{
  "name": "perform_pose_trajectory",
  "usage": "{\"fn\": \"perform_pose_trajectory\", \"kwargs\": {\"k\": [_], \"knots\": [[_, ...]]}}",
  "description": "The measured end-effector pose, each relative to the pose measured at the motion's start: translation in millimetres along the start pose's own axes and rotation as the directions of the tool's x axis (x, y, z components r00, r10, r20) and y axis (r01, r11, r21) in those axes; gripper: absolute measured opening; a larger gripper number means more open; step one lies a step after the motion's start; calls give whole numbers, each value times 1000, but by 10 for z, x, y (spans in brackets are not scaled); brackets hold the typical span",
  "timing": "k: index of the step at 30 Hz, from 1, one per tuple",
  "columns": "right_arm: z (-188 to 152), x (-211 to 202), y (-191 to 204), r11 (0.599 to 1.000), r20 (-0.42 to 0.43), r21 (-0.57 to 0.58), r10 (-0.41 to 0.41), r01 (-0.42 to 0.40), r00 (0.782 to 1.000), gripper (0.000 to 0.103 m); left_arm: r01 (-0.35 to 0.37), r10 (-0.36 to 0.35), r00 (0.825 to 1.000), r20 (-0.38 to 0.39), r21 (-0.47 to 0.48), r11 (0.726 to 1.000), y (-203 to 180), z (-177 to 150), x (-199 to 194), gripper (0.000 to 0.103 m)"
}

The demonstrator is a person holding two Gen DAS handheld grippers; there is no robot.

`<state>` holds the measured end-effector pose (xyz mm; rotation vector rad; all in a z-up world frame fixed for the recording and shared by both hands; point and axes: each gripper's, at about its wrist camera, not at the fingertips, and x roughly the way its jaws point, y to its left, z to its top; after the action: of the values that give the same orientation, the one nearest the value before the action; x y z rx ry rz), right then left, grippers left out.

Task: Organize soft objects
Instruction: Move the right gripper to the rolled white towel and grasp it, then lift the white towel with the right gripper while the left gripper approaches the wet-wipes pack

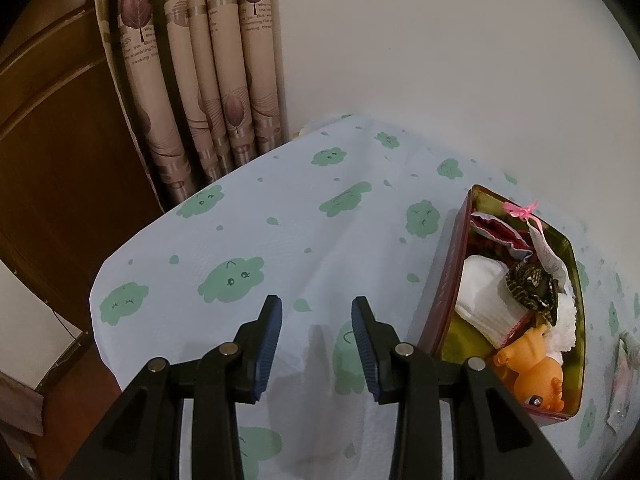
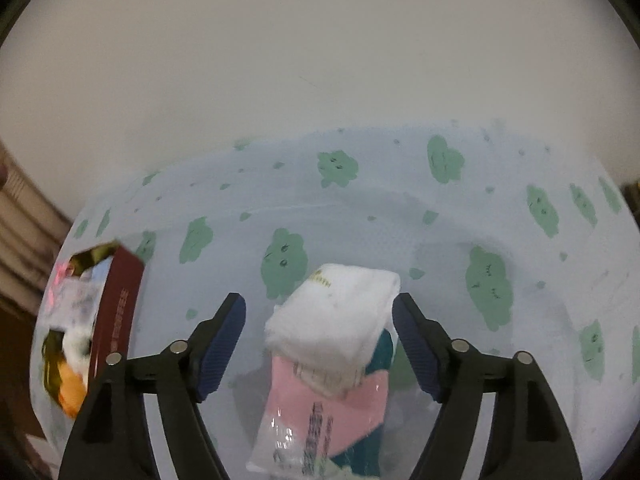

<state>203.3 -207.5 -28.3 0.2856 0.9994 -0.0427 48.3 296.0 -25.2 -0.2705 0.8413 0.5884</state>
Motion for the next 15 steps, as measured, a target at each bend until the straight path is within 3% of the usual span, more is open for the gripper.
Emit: {"fn": "perform_pose_trajectory", "kwargs": {"k": [3, 11, 15], "knots": [[56, 166, 28, 999, -47, 25, -27, 28, 999, 76, 1, -1, 1000, -7, 8, 1000, 0, -2, 20, 37], [-13, 449, 138, 992, -93, -46, -124, 120, 988, 76, -1, 1, 1000, -13, 16, 1000, -9, 3, 51, 37], [-37, 453, 45, 992, -80, -45, -121, 118, 989, 52, -1, 1, 1000, -6, 8, 1000, 6, 5, 52, 37]]}}
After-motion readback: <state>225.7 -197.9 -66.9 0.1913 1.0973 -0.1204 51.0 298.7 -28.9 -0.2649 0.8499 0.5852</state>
